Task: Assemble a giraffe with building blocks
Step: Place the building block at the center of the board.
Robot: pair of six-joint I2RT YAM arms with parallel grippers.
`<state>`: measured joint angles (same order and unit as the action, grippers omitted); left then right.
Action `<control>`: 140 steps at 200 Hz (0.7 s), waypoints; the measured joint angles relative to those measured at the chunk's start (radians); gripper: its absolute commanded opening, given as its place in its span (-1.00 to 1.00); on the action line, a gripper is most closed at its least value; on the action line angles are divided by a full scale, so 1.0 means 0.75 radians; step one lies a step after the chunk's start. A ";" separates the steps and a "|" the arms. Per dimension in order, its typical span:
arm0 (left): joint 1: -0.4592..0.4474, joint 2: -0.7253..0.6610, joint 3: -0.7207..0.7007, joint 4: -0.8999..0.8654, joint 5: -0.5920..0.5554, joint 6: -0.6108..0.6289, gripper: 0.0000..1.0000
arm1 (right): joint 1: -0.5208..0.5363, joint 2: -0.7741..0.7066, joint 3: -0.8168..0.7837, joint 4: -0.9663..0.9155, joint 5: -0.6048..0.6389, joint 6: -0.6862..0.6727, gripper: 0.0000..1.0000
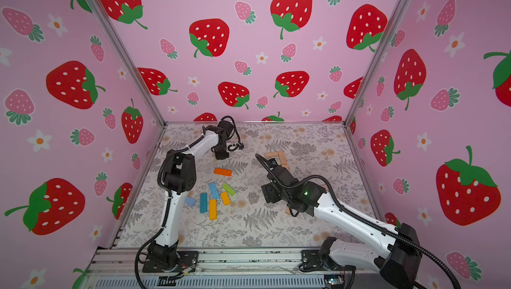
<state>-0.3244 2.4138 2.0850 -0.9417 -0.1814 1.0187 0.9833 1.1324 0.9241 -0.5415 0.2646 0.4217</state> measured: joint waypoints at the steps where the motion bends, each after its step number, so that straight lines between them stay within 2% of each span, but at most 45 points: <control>1: 0.001 0.000 0.000 -0.002 0.002 0.004 -1.00 | 0.000 0.000 0.000 0.001 0.000 0.000 0.66; 29: 0.019 -0.001 0.000 -0.006 0.033 0.095 -1.00 | 0.000 0.016 0.000 0.014 -0.003 -0.006 0.66; 46: 0.026 -0.001 -0.002 -0.002 0.058 0.140 -0.91 | 0.000 0.033 0.000 0.026 -0.006 -0.007 0.66; 49: 0.027 -0.001 -0.002 -0.001 0.063 0.146 -0.80 | 0.000 0.036 0.000 0.029 -0.006 -0.007 0.66; 59: 0.031 -0.001 -0.002 0.001 0.075 0.162 -0.76 | 0.000 0.046 0.000 0.034 -0.006 -0.007 0.66; 64: 0.032 -0.001 -0.002 0.002 0.081 0.172 -0.67 | 0.000 0.050 0.000 0.035 -0.006 -0.007 0.66; 85: 0.035 -0.001 -0.003 0.005 0.093 0.202 -0.64 | -0.001 0.060 0.000 0.036 -0.007 -0.007 0.66; 91: 0.035 -0.001 -0.006 0.009 0.094 0.212 -0.43 | -0.001 0.063 0.000 0.038 -0.008 -0.007 0.66; 104: 0.035 -0.004 -0.015 0.019 0.093 0.226 -0.37 | -0.002 0.067 0.000 0.041 -0.009 -0.007 0.66; 107: 0.035 -0.006 -0.017 0.021 0.093 0.230 -0.19 | -0.003 0.069 0.000 0.041 -0.009 -0.007 0.66; 111: 0.035 -0.007 -0.020 0.024 0.093 0.241 -0.09 | -0.003 0.070 0.000 0.042 -0.010 -0.007 0.66; 113: 0.035 -0.007 -0.020 0.024 0.093 0.240 0.11 | -0.003 0.071 0.000 0.043 -0.010 -0.007 0.66; 116: 0.035 -0.007 -0.021 0.027 0.095 0.245 0.22 | -0.003 0.072 0.000 0.044 -0.010 -0.007 0.66; 133: 0.035 -0.012 -0.027 0.052 0.101 0.255 0.37 | -0.003 0.077 0.000 0.045 -0.010 -0.007 0.66; 134: 0.035 -0.012 -0.027 0.052 0.102 0.256 0.41 | -0.003 0.077 0.000 0.045 -0.010 -0.007 0.66; 137: 0.035 -0.012 -0.030 0.055 0.103 0.259 0.79 | -0.003 0.078 0.000 0.045 -0.011 -0.007 0.66; 140: 0.035 -0.013 -0.031 0.059 0.103 0.261 0.90 | -0.003 0.079 0.000 0.045 -0.010 -0.007 0.66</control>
<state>-0.2985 2.4039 2.0621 -0.8974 -0.1040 1.2144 0.9813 1.1919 0.9241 -0.5079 0.2569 0.4168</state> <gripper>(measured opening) 0.689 0.828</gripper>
